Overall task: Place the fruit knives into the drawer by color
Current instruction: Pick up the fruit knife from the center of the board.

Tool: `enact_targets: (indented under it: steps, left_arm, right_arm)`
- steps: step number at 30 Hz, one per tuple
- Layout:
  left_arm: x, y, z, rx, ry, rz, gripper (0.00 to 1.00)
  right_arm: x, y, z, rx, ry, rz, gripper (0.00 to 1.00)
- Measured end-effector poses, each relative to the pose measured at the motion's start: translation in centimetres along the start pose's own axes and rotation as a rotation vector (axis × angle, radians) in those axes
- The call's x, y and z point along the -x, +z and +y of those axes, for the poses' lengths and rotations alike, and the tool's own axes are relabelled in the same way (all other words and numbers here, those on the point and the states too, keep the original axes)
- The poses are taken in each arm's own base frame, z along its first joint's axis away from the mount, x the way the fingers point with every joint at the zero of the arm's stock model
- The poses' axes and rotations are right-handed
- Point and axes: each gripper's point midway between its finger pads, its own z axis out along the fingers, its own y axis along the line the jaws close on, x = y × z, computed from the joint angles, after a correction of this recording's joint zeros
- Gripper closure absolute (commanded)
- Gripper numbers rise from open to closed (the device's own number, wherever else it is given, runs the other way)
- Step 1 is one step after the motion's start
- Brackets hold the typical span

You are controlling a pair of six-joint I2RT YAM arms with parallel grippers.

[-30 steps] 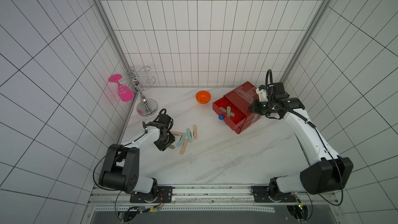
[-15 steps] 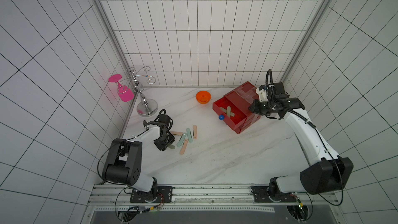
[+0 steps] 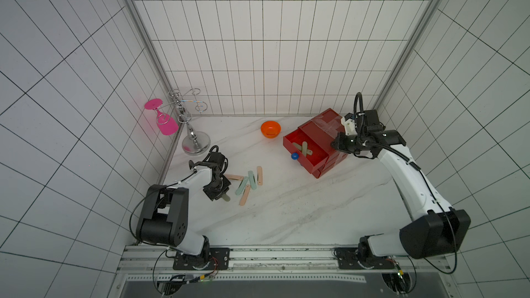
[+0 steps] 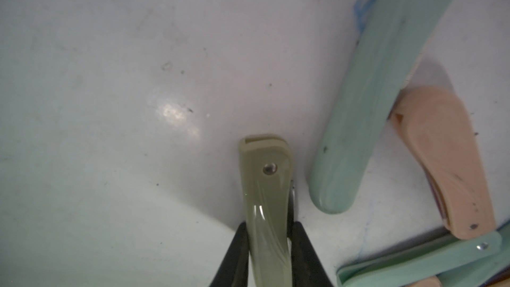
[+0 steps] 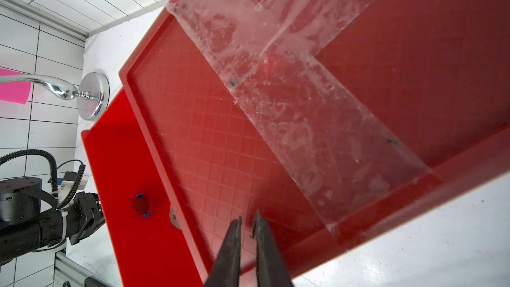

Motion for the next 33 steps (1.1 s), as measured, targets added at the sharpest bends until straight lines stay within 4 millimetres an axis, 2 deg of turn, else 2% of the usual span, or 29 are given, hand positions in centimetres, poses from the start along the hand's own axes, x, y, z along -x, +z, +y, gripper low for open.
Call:
enact_targets:
  steps: [10, 18, 33]
  left_arm:
    - [0.0, 0.0, 0.2, -0.004, 0.013, -0.01, 0.81]
    - [-0.7, -0.5, 1.7, 0.014, 0.012, -0.023, 0.81]
    - [-1.2, -4.7, 0.7, -0.124, 0.019, -0.067, 0.81]
  right_arm:
    - [0.0, 0.0, 0.0, 0.0, 0.0, -0.001, 0.85]
    - [0.0, -0.1, 0.0, 0.0, 0.0, -0.001, 0.85]
    - [-0.1, -0.1, 0.0, -0.001, 0.002, 0.0, 0.85]
